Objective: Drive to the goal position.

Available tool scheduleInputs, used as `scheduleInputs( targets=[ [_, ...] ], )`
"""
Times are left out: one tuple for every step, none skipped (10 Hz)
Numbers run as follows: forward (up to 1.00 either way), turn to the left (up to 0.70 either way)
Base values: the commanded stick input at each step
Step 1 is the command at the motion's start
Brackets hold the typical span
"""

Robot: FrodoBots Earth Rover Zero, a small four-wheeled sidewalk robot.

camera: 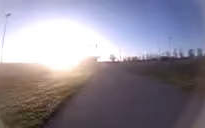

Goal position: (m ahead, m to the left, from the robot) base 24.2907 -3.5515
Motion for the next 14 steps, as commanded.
scheduleInputs(
  targets=[
    [1.00,0.00],
    [1.00,0.00],
    [1.00,0.00],
    [1.00,0.00],
    [1.00,0.00],
    [1.00,0.00],
    [1.00,0.00],
    [1.00,0.00],
    [1.00,0.00],
    [1.00,0.00],
    [1.00,0.00],
    [1.00,0.00],
    [1.00,0.00],
    [1.00,0.00]
  ],
)
